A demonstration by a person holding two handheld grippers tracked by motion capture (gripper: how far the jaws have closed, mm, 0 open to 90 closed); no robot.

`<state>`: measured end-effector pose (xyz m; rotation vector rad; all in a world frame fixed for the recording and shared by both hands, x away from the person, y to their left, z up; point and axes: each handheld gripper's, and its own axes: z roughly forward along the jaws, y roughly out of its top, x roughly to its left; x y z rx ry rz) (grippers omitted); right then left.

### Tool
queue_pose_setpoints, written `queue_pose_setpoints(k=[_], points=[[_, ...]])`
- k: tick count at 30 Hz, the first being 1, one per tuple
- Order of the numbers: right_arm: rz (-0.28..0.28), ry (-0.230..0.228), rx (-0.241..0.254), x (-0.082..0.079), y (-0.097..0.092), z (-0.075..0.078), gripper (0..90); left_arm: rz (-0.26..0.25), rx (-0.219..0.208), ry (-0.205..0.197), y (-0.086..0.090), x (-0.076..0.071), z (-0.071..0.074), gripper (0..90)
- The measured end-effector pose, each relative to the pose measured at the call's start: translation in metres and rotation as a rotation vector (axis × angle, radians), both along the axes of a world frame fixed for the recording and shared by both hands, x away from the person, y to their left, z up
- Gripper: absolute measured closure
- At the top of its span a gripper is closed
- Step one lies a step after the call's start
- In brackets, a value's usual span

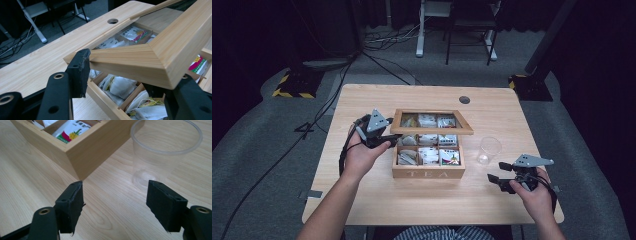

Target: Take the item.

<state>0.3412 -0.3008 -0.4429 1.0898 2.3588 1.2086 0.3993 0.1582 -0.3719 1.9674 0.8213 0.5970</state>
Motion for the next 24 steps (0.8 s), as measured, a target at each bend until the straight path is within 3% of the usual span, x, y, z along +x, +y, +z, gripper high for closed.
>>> queue_pose_setpoints(k=[14, 24], points=[[0.057, -0.013, 0.11, 0.003, 0.028, 0.015, 28.3, -0.005, -0.028, 0.007, 0.002, 0.003, 0.003, 45.3], [0.083, -0.028, 0.144, 0.01, 0.052, 0.031, 22.9, -0.012, -0.029, 0.006, 0.003, 0.005, 0.005, 45.3]])
